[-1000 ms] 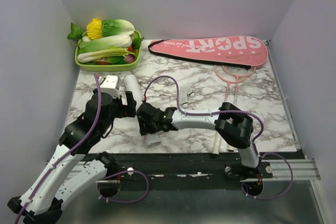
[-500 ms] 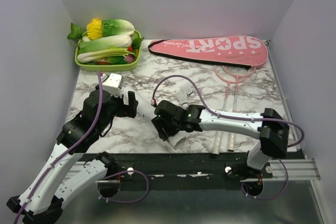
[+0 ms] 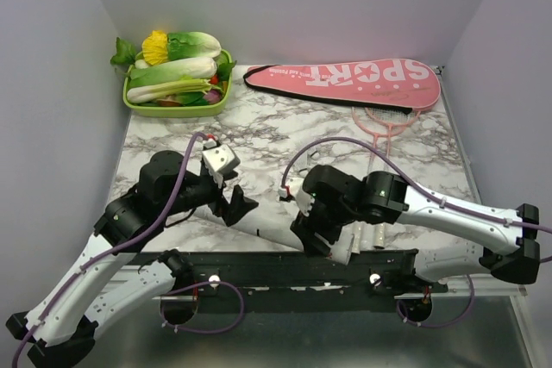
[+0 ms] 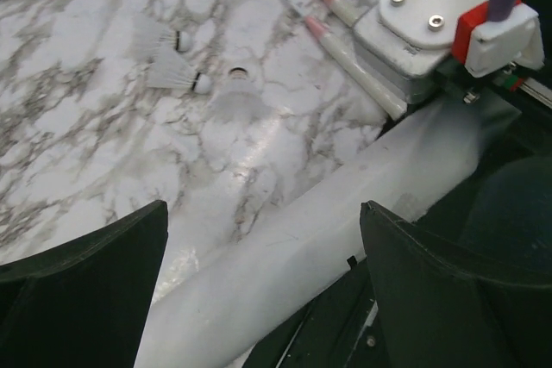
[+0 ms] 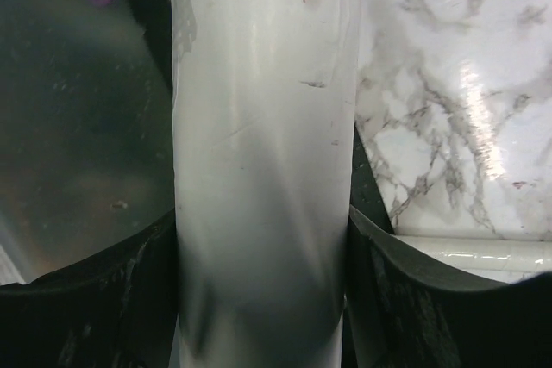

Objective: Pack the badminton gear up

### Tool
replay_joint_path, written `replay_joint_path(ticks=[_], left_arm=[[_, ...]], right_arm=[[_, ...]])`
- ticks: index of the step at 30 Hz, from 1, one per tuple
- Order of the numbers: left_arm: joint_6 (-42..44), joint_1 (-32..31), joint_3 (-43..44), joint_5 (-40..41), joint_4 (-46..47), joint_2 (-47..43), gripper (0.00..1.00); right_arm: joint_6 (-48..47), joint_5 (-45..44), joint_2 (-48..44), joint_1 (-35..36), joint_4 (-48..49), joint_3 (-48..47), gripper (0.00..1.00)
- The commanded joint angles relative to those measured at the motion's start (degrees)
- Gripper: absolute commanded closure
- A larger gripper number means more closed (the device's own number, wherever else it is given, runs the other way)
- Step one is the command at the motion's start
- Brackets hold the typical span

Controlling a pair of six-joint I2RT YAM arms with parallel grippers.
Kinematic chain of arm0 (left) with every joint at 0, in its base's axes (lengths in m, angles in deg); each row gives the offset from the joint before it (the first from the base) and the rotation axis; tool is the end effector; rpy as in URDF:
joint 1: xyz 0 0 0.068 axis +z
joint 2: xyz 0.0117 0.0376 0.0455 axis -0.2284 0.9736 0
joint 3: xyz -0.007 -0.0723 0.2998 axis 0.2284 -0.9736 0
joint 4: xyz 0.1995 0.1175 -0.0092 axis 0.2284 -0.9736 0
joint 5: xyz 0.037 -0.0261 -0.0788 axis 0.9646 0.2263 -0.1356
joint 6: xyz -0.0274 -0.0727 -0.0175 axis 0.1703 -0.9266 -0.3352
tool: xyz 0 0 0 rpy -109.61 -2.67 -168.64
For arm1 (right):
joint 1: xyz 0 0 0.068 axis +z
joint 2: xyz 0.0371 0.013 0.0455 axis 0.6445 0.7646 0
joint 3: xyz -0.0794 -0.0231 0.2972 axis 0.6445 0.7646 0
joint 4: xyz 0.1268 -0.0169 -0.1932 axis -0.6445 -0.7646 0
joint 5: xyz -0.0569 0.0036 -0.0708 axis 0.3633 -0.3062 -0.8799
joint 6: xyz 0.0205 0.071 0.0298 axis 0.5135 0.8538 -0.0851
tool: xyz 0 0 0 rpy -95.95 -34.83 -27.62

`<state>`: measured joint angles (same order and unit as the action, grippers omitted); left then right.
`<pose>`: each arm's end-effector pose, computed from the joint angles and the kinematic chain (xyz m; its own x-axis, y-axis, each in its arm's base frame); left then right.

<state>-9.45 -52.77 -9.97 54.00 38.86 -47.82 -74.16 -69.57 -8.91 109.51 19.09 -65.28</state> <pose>0.0594 -0.0738 0.3756 -0.3335 0.1885 -0.9237 0.7912 0.5888 -0.1655 0.0657 0.2084 0.3307 -0.4428 -0.7473 -0.4955 -0.8964 0.3799 0.2283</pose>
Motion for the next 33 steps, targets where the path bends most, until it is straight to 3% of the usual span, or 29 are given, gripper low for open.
replay_joint_path(ticks=[1,9,14,33], left_arm=[[5.31,-2.79,0.89,-16.89,1.53,0.59,0.01],[4.28,-6.39,-0.43,-31.65,5.83,2.25,0.01],[4.19,-8.24,-1.05,-34.65,7.24,2.69,0.01],[5.24,-17.55,-1.49,-26.93,4.87,8.67,0.01]], right_arm=[[-4.71,11.77,-4.28,1.45,-3.27,1.11,0.59],[-6.12,16.61,-4.56,2.95,-5.56,-2.05,0.58],[-6.38,14.77,-2.09,3.56,-5.21,-5.03,0.58],[-7.79,9.32,5.47,4.18,-11.36,-21.73,0.59]])
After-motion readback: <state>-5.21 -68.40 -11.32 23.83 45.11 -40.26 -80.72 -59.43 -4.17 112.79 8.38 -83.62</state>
